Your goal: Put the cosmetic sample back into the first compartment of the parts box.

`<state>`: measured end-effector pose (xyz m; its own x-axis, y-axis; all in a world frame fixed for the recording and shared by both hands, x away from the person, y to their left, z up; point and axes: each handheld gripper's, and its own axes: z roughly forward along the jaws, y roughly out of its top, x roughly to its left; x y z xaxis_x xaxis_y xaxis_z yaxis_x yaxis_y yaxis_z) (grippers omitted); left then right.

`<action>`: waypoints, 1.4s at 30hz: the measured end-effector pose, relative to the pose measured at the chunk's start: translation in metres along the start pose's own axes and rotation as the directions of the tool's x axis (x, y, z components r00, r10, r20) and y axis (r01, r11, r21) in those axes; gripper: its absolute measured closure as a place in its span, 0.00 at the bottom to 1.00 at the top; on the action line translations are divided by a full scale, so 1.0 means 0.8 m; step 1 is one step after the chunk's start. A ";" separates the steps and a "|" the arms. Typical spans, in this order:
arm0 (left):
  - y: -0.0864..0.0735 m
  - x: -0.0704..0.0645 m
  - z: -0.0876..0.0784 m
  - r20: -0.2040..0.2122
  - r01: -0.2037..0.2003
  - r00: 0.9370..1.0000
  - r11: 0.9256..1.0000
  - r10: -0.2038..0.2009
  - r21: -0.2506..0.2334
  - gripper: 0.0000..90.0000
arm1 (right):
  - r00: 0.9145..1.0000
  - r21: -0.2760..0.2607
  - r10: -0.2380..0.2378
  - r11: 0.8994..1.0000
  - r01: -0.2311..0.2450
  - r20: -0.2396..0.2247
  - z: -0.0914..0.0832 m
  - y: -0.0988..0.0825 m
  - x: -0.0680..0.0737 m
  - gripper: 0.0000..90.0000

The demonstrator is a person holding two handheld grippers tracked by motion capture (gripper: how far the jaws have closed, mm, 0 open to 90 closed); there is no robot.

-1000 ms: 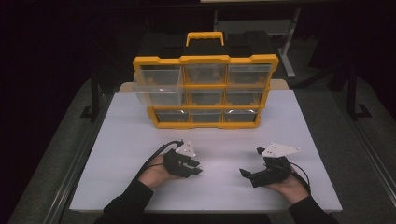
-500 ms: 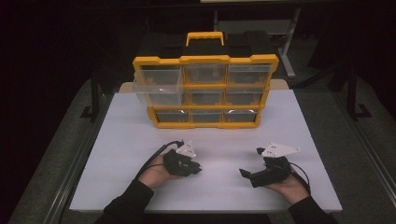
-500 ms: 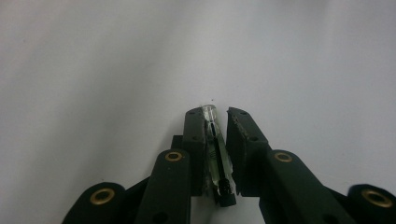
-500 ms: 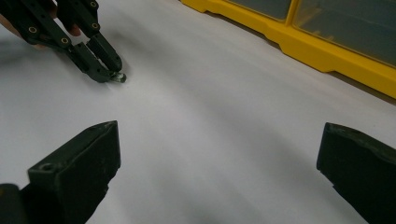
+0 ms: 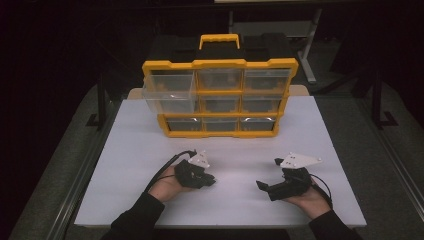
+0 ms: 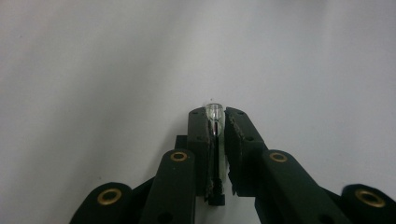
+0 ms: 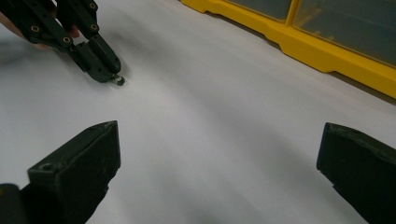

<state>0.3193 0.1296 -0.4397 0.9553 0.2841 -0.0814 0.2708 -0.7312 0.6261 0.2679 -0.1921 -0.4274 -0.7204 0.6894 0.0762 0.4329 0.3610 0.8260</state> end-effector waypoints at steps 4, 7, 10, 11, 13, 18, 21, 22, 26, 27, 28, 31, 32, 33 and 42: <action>0.000 0.001 -0.001 0.001 0.002 1.000 1.000 -0.002 0.003 0.89 | 1.000 0.000 0.001 1.000 -0.001 -0.001 0.000 0.000 0.000 0.00; -0.001 0.002 -0.003 0.007 0.009 1.000 1.000 -0.009 -0.004 0.89 | 1.000 0.000 0.001 1.000 -0.001 -0.001 0.000 0.000 0.000 0.00; -0.001 0.003 -0.007 0.016 0.020 1.000 1.000 -0.020 -0.011 0.89 | 1.000 -0.001 0.001 1.000 -0.001 -0.001 0.000 0.000 0.000 0.00; -0.001 0.004 -0.008 0.023 0.021 1.000 1.000 -0.021 -0.016 0.89 | 1.000 -0.001 0.002 1.000 -0.002 -0.001 0.000 0.000 0.000 0.00; -0.001 0.004 -0.011 0.026 0.024 0.999 1.000 -0.023 -0.016 0.89 | 1.000 -0.001 0.001 1.000 -0.001 -0.001 0.000 0.000 0.000 0.00; 0.000 0.006 -0.017 0.036 0.038 0.999 0.999 -0.037 -0.030 0.89 | 1.000 -0.001 0.002 1.000 -0.002 -0.002 0.000 0.000 -0.001 0.00; 0.001 0.007 -0.022 0.044 0.047 0.998 0.998 -0.045 -0.040 0.89 | 1.000 0.000 0.001 1.000 -0.001 -0.002 0.000 0.000 -0.001 0.00; 0.002 0.007 -0.024 0.050 0.052 0.997 0.998 -0.050 -0.044 0.89 | 1.000 0.000 0.002 1.000 -0.002 -0.002 0.000 0.000 -0.001 0.00; 0.004 0.007 -0.029 0.045 0.060 0.997 0.997 -0.058 -0.050 0.90 | 1.000 -0.001 0.003 1.000 -0.003 -0.001 0.000 0.000 -0.001 0.00; 0.005 0.007 -0.031 0.046 0.063 0.997 0.997 -0.060 -0.050 0.89 | 1.000 0.000 0.003 1.000 -0.003 -0.003 0.000 0.000 -0.001 0.00; 0.005 0.008 -0.034 0.044 0.057 0.997 0.997 -0.055 -0.046 0.89 | 1.000 0.000 0.003 1.000 -0.003 -0.003 0.000 0.000 -0.001 0.00; 0.008 0.009 -0.041 0.050 0.063 0.997 0.996 -0.060 -0.058 0.89 | 1.000 -0.001 0.005 1.000 -0.005 -0.003 -0.001 0.000 -0.001 0.00; 0.010 0.010 -0.044 0.055 0.068 0.996 0.996 -0.065 -0.064 0.89 | 1.000 -0.002 0.005 1.000 -0.005 -0.003 -0.001 0.000 -0.001 0.00; 0.010 0.011 -0.046 0.056 0.069 0.996 0.995 -0.065 -0.069 0.89 | 1.000 -0.001 0.006 1.000 -0.006 -0.003 0.000 0.000 -0.001 0.00; 0.022 0.014 -0.058 0.061 0.062 0.996 0.995 -0.058 -0.081 0.89 | 1.000 0.000 0.006 1.000 -0.006 -0.002 0.000 0.000 -0.001 0.00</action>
<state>0.3290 0.1485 -0.3933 0.9436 0.2870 -0.1648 0.3194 -0.6595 0.6805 0.2685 -0.1932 -0.4275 -0.7189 0.6902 0.0827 0.4375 0.3567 0.8254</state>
